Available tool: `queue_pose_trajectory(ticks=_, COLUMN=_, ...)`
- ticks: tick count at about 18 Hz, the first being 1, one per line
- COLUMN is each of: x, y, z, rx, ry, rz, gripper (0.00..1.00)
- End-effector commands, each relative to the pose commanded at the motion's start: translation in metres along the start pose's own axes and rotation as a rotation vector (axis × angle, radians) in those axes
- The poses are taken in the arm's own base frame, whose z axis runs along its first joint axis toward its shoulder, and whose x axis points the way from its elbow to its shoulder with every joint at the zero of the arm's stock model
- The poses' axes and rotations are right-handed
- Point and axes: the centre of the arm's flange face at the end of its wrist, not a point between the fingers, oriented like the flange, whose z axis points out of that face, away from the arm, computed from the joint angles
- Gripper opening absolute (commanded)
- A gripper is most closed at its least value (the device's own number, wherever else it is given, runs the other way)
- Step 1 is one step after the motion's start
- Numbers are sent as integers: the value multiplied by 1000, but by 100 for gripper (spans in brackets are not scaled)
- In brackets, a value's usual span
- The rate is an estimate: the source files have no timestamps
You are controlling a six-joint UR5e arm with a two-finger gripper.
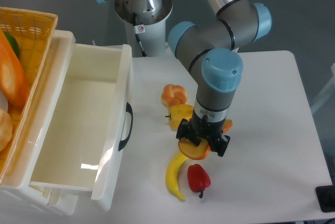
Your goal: Place the bread slice in the upper white drawer
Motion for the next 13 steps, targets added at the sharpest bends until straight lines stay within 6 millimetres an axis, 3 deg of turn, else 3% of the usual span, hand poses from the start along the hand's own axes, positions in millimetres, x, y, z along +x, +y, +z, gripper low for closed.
queue_pose_trajectory(ticks=2, x=0, y=0, z=0, rx=1, ry=1, rz=0, gripper=16)
queue_pose_trajectory(ticks=8, x=1, y=-1, z=3, rx=30, ry=30, rz=-12, gripper=41)
queue_pose_trajectory(ticks=11, x=2, y=3, z=-4, rx=24, ry=32, rz=-19, gripper=39)
queue_pose_trajectory(ticks=13, x=2, y=4, z=-6, rx=26, ry=37, rz=-21, gripper=33)
